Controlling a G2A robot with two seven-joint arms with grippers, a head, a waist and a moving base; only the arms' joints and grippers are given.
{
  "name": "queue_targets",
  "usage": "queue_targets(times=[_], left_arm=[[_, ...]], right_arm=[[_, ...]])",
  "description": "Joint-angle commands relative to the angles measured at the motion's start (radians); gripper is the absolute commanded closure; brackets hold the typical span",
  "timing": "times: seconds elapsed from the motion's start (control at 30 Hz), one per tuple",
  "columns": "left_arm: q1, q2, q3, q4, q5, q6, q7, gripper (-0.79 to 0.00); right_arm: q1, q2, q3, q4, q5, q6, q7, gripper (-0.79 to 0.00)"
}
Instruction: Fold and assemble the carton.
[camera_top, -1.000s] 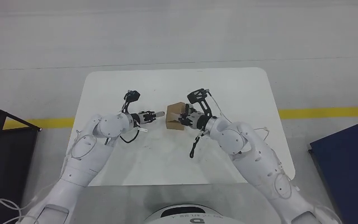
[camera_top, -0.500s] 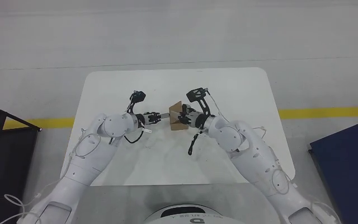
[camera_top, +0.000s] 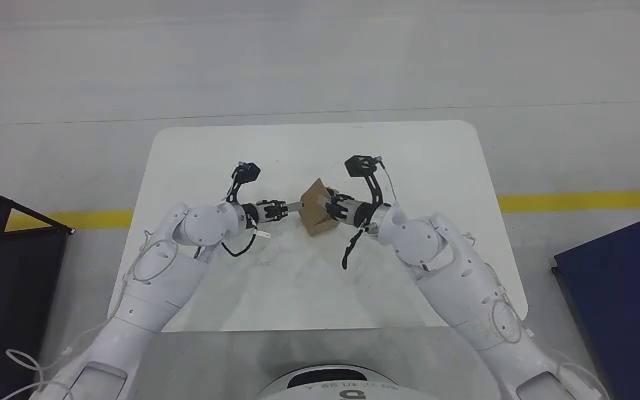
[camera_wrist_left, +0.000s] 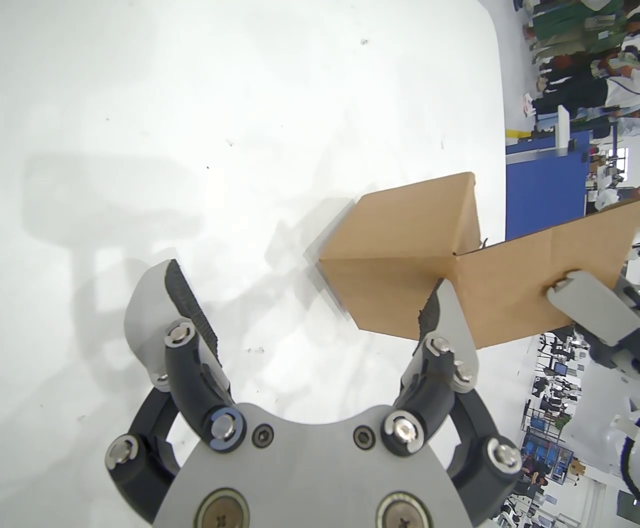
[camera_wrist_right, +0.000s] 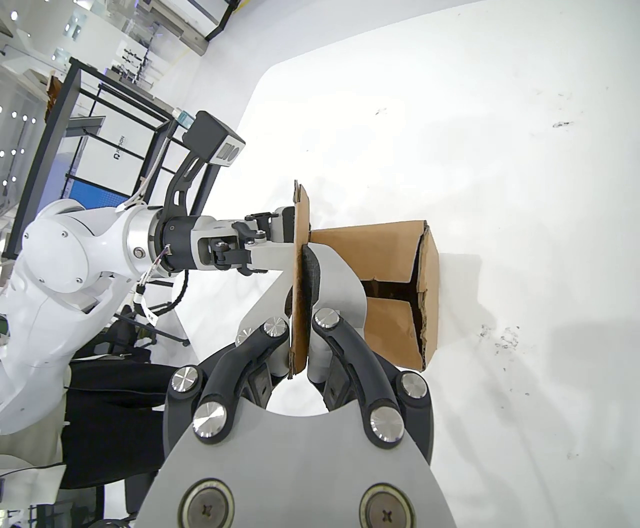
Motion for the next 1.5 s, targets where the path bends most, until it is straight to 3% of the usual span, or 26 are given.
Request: queue_targets(times=[0.0, 0.13, 0.2, 0.3, 0.4, 0.47, 0.63, 0.77, 0.83, 0.87, 0.93, 1.1, 1.33, 1.47], left_arm=[[0.002, 0.0, -0.001, -0.003, -0.003, -0.002, -0.001, -0.785], [0.008, 0.001, -0.003, -0.008, -0.01, -0.009, -0.003, -0.785], [0.011, 0.001, -0.002, -0.01, -0.011, -0.01, -0.004, -0.785], [0.013, 0.0, 0.002, -0.015, -0.008, -0.012, -0.007, -0.785], [0.012, 0.0, 0.006, -0.019, -0.005, -0.009, -0.008, -0.785], [0.01, -0.001, 0.009, -0.022, -0.002, -0.008, -0.01, -0.785], [-0.002, -0.003, 0.02, -0.022, 0.007, -0.003, -0.019, -0.785], [-0.017, -0.005, 0.022, -0.016, 0.007, 0.003, -0.016, -0.785], [-0.022, -0.005, 0.021, -0.012, 0.004, 0.005, -0.015, -0.785], [-0.024, -0.006, 0.021, -0.01, 0.004, 0.005, -0.016, -0.785], [-0.027, -0.006, 0.02, -0.008, 0.003, 0.007, -0.015, -0.785], [-0.029, -0.008, 0.027, -0.009, 0.003, 0.015, -0.011, -0.785], [-0.043, -0.014, 0.043, 0.007, 0.002, 0.022, -0.005, -0.785], [-0.055, -0.018, 0.049, 0.015, -0.001, 0.025, -0.002, -0.785]], right_arm=[[-0.002, 0.0, 0.0, -0.007, 0.006, 0.012, 0.002, 0.0], [-0.017, 0.001, 0.002, -0.032, -0.011, 0.031, -0.006, 0.0], [-0.029, 0.003, 0.001, -0.047, -0.027, 0.041, -0.003, -0.268], [-0.054, 0.006, 0.001, -0.076, -0.036, 0.066, 0.007, -0.366], [-0.087, 0.01, 0.007, -0.111, -0.02, 0.074, 0.027, -0.385], [-0.107, 0.013, 0.016, -0.127, -0.011, 0.081, 0.03, -0.443], [-0.161, 0.025, 0.079, -0.173, -0.004, 0.086, 0.002, -0.462], [-0.22, 0.04, 0.168, -0.207, 0.013, 0.031, -0.025, -0.48], [-0.242, 0.047, 0.215, -0.195, 0.033, -0.01, -0.036, -0.437], [-0.247, 0.049, 0.232, -0.179, 0.04, -0.03, -0.042, -0.391], [-0.245, 0.051, 0.248, -0.129, 0.091, -0.081, -0.04, -0.416], [-0.178, 0.041, 0.22, 0.053, 0.219, -0.208, -0.042, -0.363], [-0.091, 0.024, 0.158, 0.208, 0.389, -0.246, 0.039, -0.416], [-0.071, 0.023, 0.162, 0.264, 0.538, -0.265, 0.165, -0.496]])
